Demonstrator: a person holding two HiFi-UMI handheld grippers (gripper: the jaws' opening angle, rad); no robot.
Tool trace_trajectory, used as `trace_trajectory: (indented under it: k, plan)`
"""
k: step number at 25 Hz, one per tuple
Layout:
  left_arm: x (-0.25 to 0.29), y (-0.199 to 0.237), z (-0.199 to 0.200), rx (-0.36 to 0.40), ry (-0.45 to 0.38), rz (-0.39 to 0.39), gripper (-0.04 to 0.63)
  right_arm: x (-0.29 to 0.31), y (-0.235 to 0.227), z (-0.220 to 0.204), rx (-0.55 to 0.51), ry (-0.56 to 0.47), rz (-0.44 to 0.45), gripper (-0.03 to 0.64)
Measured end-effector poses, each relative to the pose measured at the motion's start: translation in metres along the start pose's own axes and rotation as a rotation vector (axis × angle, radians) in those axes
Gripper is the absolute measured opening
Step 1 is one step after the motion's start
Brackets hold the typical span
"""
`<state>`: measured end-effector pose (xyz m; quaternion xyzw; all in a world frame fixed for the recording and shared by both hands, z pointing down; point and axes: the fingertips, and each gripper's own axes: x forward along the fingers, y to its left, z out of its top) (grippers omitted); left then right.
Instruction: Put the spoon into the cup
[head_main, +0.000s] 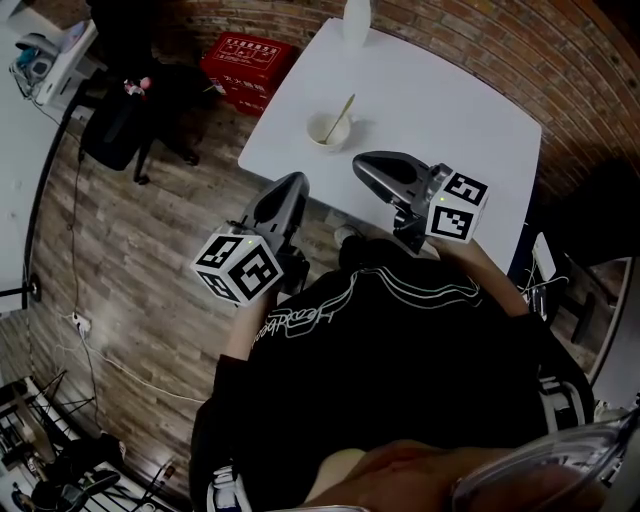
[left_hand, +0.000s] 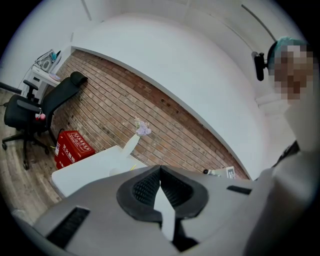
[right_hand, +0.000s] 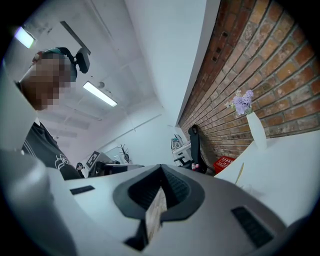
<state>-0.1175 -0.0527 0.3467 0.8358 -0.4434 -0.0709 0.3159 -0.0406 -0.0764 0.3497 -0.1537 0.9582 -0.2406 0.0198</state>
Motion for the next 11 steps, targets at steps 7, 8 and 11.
trace_trajectory:
  k: [7, 8, 11]
  plan:
    - [0.0019, 0.0054, -0.0027, -0.01, 0.006, 0.003, 0.004, 0.0013, -0.0038, -0.005, 0.014, 0.008, -0.006, -0.003]
    - [0.0018, 0.0056, -0.0029, -0.012, 0.005, 0.002, 0.003, 0.0013, -0.0044, -0.0055, 0.018, 0.008, -0.008, -0.003]
    - [0.0012, 0.0057, -0.0031, -0.016, 0.005, 0.002, 0.003, 0.0016, -0.0056, -0.0063, 0.023, 0.012, -0.011, -0.003]
